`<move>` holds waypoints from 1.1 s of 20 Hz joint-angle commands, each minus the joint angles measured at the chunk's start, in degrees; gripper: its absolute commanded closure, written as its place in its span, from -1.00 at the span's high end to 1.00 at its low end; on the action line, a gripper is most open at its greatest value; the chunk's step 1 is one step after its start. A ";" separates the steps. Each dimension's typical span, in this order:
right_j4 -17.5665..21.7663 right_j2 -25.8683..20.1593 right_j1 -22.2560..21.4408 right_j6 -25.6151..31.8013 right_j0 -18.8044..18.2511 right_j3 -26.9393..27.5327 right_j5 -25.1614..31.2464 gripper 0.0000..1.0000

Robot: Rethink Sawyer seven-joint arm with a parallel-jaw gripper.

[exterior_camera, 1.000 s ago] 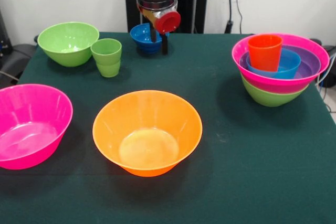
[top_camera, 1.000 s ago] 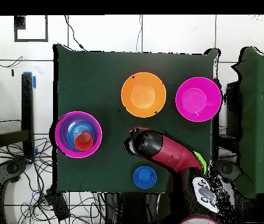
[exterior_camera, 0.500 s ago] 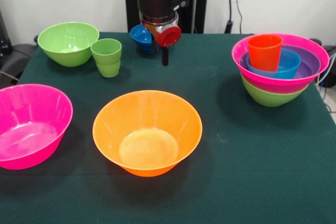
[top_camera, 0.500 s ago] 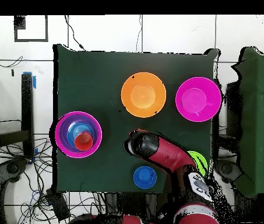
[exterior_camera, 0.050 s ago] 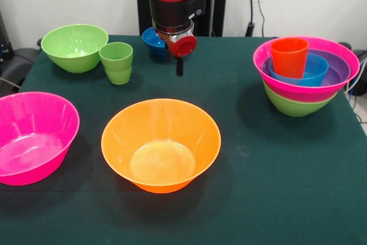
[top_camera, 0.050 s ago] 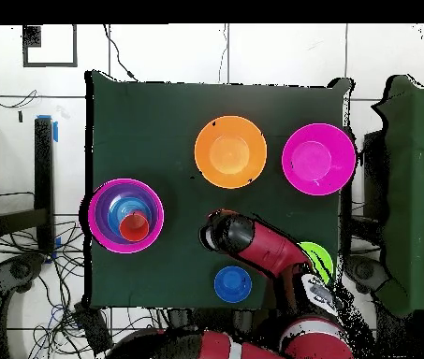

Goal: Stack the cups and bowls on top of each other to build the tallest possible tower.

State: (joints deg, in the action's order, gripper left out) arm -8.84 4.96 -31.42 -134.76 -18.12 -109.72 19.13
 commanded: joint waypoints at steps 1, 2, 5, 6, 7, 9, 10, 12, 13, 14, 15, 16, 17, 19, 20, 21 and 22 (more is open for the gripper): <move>-1.83 -3.06 0.19 -7.98 0.31 -2.55 -1.74 1.00; -1.82 -2.12 -1.33 -8.12 1.04 -2.80 0.02 1.00; -1.91 -0.32 -4.43 -8.62 2.66 -3.44 3.66 1.00; -1.98 0.21 -4.97 -8.74 3.15 -3.30 4.73 1.00; -2.05 0.74 -5.51 -8.85 3.63 -3.16 5.80 1.00; -2.12 1.89 -6.88 -9.14 4.76 -2.81 8.17 1.00; -2.16 2.24 -7.50 -9.11 5.01 -2.66 9.14 1.00; -2.22 2.89 -8.42 -8.69 4.96 -1.88 11.34 1.00; -2.19 3.24 -9.08 -8.76 5.14 -1.72 12.42 1.00; -2.18 3.58 -9.50 -8.80 5.37 -1.59 13.07 1.00; -2.06 4.21 -10.27 -8.89 5.75 -1.26 14.49 1.00; -1.85 4.65 -10.32 -8.54 5.53 -0.48 15.49 1.00; -1.63 5.21 -11.04 -8.34 5.60 -0.06 17.00 1.00; -1.34 5.92 -11.87 -7.96 5.61 0.43 18.84 1.00; -1.35 6.08 -12.49 -7.98 5.80 -0.03 19.10 1.00; -1.37 6.24 -13.11 -8.00 6.00 -0.49 19.36 1.00; -1.47 6.17 -13.30 -7.87 5.88 -0.84 19.21 1.00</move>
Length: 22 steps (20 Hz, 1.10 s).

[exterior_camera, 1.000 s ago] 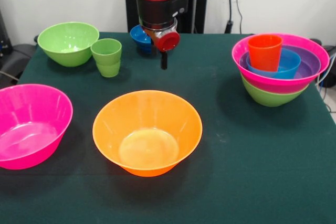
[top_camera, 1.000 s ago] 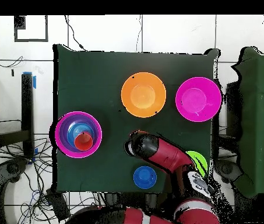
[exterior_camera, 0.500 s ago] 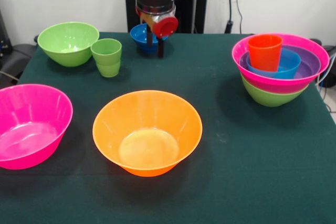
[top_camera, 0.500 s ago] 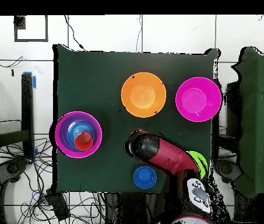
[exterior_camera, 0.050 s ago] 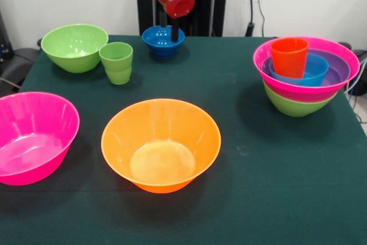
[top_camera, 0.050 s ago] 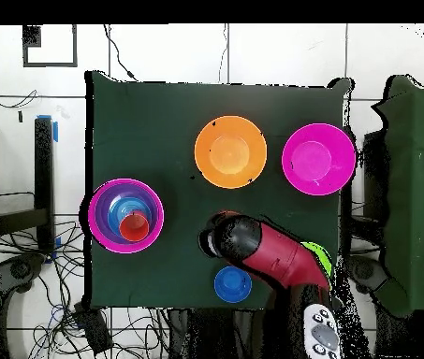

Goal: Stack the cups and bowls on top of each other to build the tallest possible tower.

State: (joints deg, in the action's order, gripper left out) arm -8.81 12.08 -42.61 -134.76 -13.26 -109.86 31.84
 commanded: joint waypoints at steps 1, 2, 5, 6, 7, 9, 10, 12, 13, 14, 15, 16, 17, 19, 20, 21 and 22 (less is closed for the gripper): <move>-1.61 -1.03 -2.29 -7.73 0.90 -1.05 6.34 1.00; -1.71 -1.10 -2.48 -7.60 0.78 -1.40 6.18 1.00; -2.17 -1.73 -2.11 -7.21 0.12 -2.95 3.66 1.00; -2.36 -2.01 -1.96 -7.14 0.03 -3.49 2.89 1.00; -2.54 -2.52 -1.31 -6.79 -0.52 -3.87 1.56 1.00; -2.84 -3.45 -0.17 -6.51 -1.30 -4.69 -0.77 1.00; -2.91 -3.68 0.31 -6.53 -1.52 -4.90 -1.73 1.00; -3.05 -4.00 0.93 -6.72 -1.66 -5.46 -3.34 1.00; -3.08 -4.03 1.16 -6.76 -1.72 -5.55 -3.82 1.00; -3.17 -4.05 1.30 -6.79 -1.81 -5.59 -4.07 1.00; -3.26 -4.07 1.44 -6.82 -1.90 -5.63 -4.31 1.00; -3.42 -4.20 1.55 -6.86 -1.97 -5.82 -4.76 1.00; -3.57 -4.33 1.67 -6.91 -2.05 -6.01 -5.21 1.00; -3.82 -4.60 1.83 -7.04 -2.04 -6.47 -6.32 1.00; -3.96 -4.84 1.94 -7.03 -2.10 -6.78 -6.86 1.00; -4.10 -5.07 2.00 -7.03 -2.22 -7.01 -7.36 1.00; -4.25 -5.29 2.07 -7.03 -2.33 -7.25 -7.86 1.00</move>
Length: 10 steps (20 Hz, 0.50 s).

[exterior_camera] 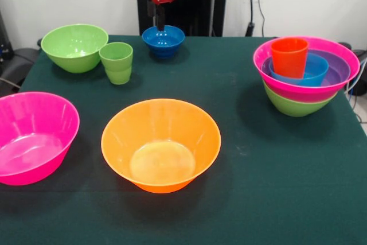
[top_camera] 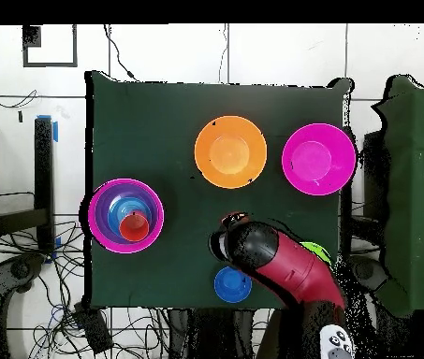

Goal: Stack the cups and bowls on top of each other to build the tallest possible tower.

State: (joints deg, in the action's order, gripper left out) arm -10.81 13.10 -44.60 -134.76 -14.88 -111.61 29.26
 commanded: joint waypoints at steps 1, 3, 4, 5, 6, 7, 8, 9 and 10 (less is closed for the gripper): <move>-2.46 -6.80 4.40 -7.04 -0.97 -5.80 -6.27 1.00; -2.77 -7.58 5.00 -7.14 -1.37 -6.16 -7.70 1.00; -2.87 -7.88 5.19 -7.23 -1.49 -6.33 -8.17 1.00; -3.05 -8.33 5.47 -7.39 -1.67 -6.57 -8.91 1.00; -3.26 -8.75 5.63 -7.48 -1.86 -6.84 -9.50 1.00; -3.46 -9.17 5.79 -7.56 -2.06 -7.11 -10.09 1.00; -3.67 -9.59 5.95 -7.65 -2.25 -7.37 -10.69 1.00; -3.88 -10.01 6.11 -7.74 -2.45 -7.64 -11.28 1.00; -4.07 -10.45 6.28 -7.93 -2.53 -8.05 -12.03 1.00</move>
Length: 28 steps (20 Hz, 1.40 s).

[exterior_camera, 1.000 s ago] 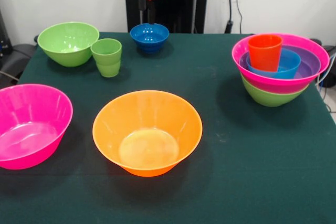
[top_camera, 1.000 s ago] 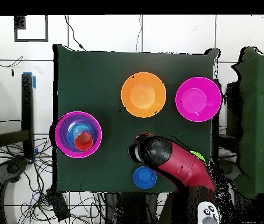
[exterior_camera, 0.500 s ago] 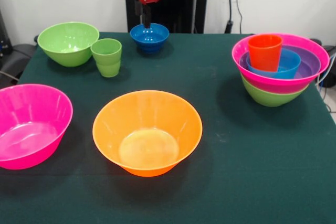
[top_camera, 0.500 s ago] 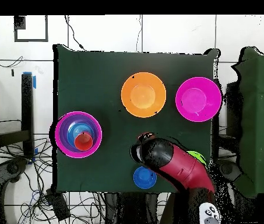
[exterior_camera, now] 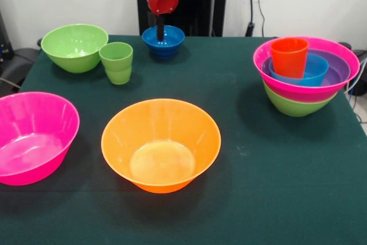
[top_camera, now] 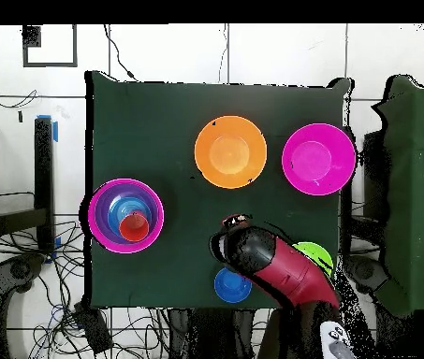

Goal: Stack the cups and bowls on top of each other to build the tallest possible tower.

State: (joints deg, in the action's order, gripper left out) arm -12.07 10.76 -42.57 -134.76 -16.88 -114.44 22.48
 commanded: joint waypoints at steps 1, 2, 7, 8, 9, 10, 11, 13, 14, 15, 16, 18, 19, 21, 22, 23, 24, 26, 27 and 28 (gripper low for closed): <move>-3.16 -9.10 4.85 -8.27 -0.93 -5.67 -6.77 1.00; -3.33 -9.74 5.25 -8.44 -1.23 -5.89 -7.67 1.00; -3.82 -11.01 6.33 -9.18 -1.45 -6.39 -10.10 1.00; -3.91 -11.21 6.46 -9.33 -1.51 -6.56 -10.57 1.00; -3.98 -11.31 6.60 -9.47 -1.43 -6.66 -10.82 1.00; -4.04 -11.45 6.67 -9.63 -1.43 -6.83 -11.20 1.00; -4.07 -11.55 6.86 -9.73 -1.41 -6.83 -11.41 1.00; -4.17 -12.11 7.11 -9.94 -1.65 -7.11 -12.01 1.00; -4.21 -12.35 7.36 -10.05 -1.74 -7.14 -12.35 1.00; -4.24 -12.57 7.63 -10.12 -1.85 -7.12 -12.66 1.00; -4.24 -12.76 7.79 -10.17 -1.96 -7.17 -12.95 1.00; -4.21 -13.34 8.55 -10.38 -2.22 -7.17 -14.00 1.00; -4.18 -13.43 8.75 -10.47 -2.19 -7.19 -14.26 1.00; -4.10 -13.47 9.01 -10.49 -2.26 -7.14 -14.57 1.00; -3.95 -13.66 9.63 -10.39 -2.54 -6.93 -15.12 1.00; -3.96 -13.65 9.69 -10.34 -2.57 -6.82 -15.04 1.00; -3.86 -13.60 9.81 -10.26 -2.65 -6.75 -15.18 1.00; -3.61 -13.52 10.04 -9.80 -3.20 -6.42 -15.06 1.00; -3.50 -13.39 9.96 -9.51 -3.43 -6.24 -14.77 1.00; -3.42 -13.36 9.98 -9.40 -3.55 -6.14 -14.70 1.00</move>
State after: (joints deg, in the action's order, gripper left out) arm -13.45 3.00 -34.60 -134.76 -19.54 -117.96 11.10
